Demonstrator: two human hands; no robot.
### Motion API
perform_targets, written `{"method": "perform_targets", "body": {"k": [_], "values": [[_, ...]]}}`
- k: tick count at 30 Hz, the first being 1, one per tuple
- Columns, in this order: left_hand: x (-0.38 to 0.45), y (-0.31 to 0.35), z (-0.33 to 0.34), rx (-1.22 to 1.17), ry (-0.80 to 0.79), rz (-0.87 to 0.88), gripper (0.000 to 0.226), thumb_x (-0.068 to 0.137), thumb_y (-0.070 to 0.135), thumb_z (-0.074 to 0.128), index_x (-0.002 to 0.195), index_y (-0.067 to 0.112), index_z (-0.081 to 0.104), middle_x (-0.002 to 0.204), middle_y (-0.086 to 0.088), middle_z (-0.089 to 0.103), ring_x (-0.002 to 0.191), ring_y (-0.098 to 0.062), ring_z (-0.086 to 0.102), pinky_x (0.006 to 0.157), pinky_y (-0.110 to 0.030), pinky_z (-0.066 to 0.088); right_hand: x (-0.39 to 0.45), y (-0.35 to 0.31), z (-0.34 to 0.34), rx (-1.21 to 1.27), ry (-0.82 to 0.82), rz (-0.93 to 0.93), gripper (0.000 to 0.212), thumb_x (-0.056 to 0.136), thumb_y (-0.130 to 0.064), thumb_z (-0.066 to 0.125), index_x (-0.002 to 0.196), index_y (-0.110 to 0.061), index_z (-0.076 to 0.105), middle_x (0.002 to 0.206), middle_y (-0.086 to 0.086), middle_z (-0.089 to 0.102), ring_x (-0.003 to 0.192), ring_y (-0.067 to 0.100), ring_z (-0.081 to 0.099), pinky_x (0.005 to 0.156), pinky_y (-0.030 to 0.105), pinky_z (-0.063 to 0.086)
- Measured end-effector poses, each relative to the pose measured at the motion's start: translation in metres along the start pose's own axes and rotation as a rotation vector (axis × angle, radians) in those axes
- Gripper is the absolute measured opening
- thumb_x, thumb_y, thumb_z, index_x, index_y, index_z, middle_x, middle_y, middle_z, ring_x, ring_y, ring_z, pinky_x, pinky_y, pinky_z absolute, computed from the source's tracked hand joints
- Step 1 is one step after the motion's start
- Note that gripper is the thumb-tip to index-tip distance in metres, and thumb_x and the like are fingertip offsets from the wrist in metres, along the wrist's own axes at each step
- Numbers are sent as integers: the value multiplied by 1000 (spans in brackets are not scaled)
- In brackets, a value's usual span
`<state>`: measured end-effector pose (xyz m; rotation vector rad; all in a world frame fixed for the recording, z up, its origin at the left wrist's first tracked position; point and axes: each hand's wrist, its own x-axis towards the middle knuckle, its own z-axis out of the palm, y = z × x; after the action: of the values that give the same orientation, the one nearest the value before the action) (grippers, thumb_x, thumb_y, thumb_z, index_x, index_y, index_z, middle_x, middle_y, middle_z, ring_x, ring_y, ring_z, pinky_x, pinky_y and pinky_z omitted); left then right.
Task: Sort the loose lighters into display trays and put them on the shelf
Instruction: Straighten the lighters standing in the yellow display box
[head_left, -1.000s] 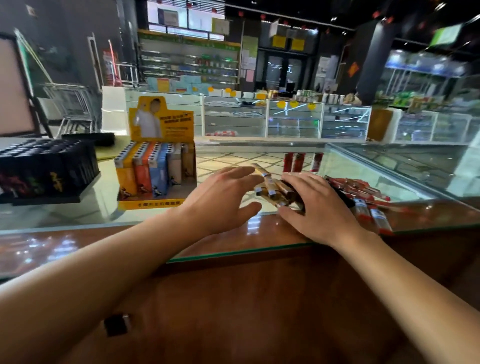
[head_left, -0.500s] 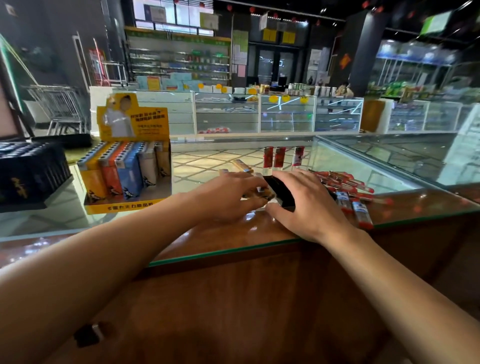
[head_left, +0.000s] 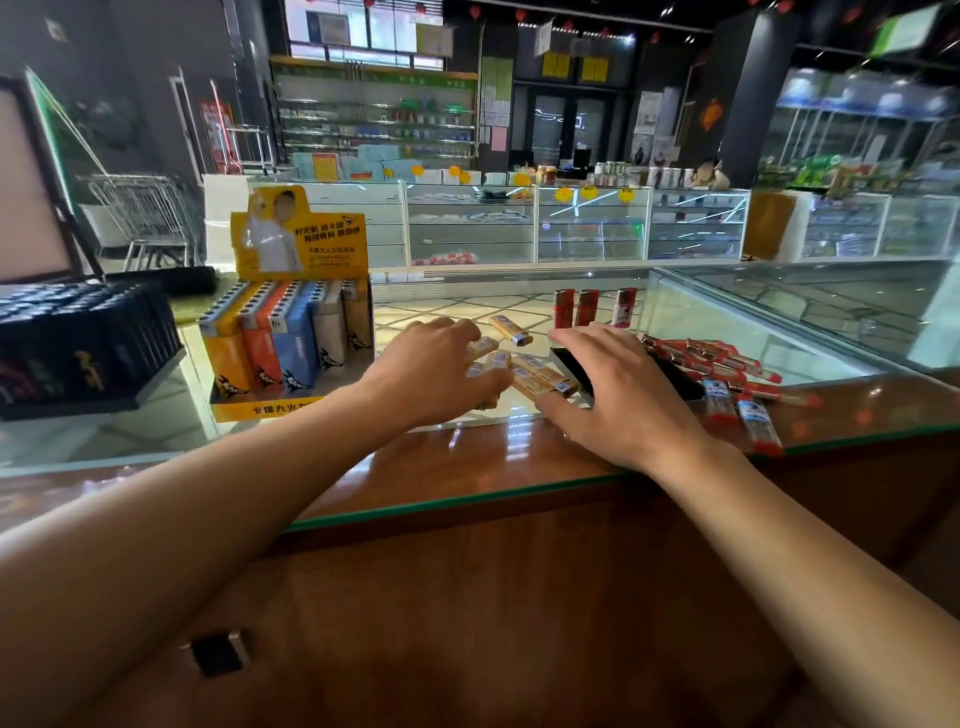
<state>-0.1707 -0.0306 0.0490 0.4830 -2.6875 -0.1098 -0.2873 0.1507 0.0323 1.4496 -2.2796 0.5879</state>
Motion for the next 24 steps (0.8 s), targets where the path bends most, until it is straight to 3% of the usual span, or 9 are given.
{"method": "perform_targets", "body": {"k": [3, 7, 13, 19, 24], "values": [[6, 6, 9, 137, -64, -64, 69, 83, 70, 49, 117, 11, 56, 115, -11, 60, 100, -30, 56, 78, -37, 46, 2, -4, 5, -4, 0, -11, 67, 90, -52, 57, 147, -21, 39, 149, -2, 42, 142, 20, 28, 117, 33, 18], [10, 13, 12, 50, -108, -51, 41, 85, 41, 58, 115, 13, 54, 109, -8, 60, 90, -25, 54, 70, -33, 43, 4, -5, 7, 3, 5, -19, 67, 90, -51, 58, 147, -21, 39, 149, -2, 43, 142, 20, 28, 117, 32, 17], [10, 9, 6, -11, -111, -57, 41, 83, 14, 61, 124, 14, 57, 108, -5, 60, 87, -21, 54, 70, -31, 48, 5, -4, 9, 21, 6, -11, 66, 90, -51, 57, 147, -22, 39, 148, -4, 41, 140, 17, 28, 116, 34, 21], [6, 9, 5, -3, -166, -113, 26, 87, 20, 58, 112, 11, 55, 104, -8, 53, 84, -22, 52, 63, -30, 39, 6, -5, 9, 10, 17, -20, 65, 89, -49, 59, 145, -21, 42, 145, -3, 43, 136, 17, 33, 111, 31, 24], [0, 10, -3, 13, -267, -111, 27, 97, 28, 52, 114, 7, 52, 101, -8, 51, 85, -23, 49, 69, -31, 36, 4, -7, 8, 5, 21, -21, 61, 90, -47, 60, 143, -20, 44, 143, -4, 44, 134, 15, 34, 110, 30, 26]]}}
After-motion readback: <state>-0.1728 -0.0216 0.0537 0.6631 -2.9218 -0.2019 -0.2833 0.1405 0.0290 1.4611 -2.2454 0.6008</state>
